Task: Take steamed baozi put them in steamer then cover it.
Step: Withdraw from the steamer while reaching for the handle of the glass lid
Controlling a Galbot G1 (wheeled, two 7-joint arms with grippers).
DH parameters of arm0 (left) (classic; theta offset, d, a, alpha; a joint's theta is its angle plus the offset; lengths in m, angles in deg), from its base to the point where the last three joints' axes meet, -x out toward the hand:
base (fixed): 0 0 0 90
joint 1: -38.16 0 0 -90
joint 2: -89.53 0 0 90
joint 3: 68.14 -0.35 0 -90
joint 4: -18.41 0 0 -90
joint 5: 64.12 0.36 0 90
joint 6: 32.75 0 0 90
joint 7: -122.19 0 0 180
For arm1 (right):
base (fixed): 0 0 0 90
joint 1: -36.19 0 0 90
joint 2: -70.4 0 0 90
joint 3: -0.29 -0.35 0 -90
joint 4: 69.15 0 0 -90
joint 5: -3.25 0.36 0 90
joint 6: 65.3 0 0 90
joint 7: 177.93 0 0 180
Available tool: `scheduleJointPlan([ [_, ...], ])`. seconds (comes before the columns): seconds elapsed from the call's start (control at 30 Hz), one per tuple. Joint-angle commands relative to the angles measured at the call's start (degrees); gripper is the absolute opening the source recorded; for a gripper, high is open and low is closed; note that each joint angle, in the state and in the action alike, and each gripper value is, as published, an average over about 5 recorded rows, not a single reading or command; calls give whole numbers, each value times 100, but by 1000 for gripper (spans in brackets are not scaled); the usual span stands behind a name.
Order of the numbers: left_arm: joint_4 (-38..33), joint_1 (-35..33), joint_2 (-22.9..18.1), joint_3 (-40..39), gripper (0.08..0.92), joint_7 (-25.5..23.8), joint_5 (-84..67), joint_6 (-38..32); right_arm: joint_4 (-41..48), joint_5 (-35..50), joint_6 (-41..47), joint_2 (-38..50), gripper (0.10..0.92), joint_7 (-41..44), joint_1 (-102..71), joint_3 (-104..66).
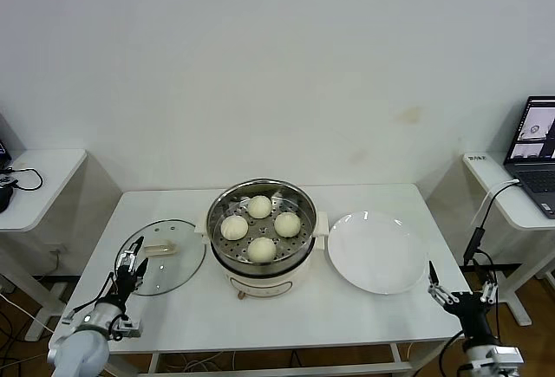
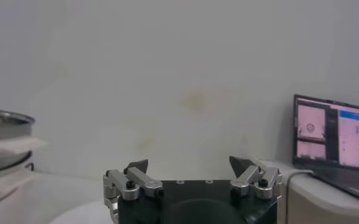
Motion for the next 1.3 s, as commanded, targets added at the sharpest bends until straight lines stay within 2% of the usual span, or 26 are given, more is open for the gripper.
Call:
scheduleJointPlan([
  [0.03, 1055, 901, 18, -330, 823, 24, 362, -49, 76, -31, -40, -100, 823, 30, -161, -122],
  [1.3, 1954, 1940, -275, -669, 823, -22, 453, -5, 190, -111, -151, -272, 823, 119, -298, -123],
])
